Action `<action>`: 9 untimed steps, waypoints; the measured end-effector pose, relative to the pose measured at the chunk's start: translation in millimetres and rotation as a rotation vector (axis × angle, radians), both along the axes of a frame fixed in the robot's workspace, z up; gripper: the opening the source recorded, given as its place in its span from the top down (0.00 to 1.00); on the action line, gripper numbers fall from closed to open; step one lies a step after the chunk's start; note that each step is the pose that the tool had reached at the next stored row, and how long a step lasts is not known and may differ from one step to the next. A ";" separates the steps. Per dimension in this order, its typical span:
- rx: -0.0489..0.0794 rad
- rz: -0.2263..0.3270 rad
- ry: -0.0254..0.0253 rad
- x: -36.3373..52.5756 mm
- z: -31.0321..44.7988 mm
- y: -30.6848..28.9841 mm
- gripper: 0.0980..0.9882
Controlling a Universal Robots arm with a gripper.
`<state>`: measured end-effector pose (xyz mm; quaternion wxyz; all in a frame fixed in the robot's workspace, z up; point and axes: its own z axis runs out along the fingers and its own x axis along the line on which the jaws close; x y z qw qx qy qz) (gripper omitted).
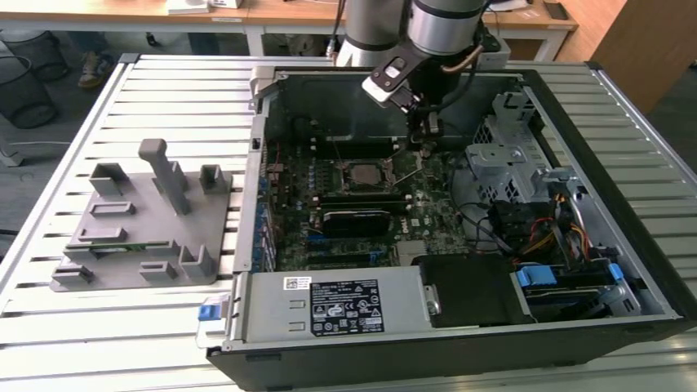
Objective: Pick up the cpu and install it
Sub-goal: 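Close the cpu cover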
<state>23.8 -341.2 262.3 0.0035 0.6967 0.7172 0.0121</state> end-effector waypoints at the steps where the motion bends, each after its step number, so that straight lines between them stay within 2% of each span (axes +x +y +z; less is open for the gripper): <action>1: 0.000 0.001 0.0000 1.1 -0.5 0.5 0.99; 9: 0.000 0.014 0.0000 10.7 -3.7 3.7 0.99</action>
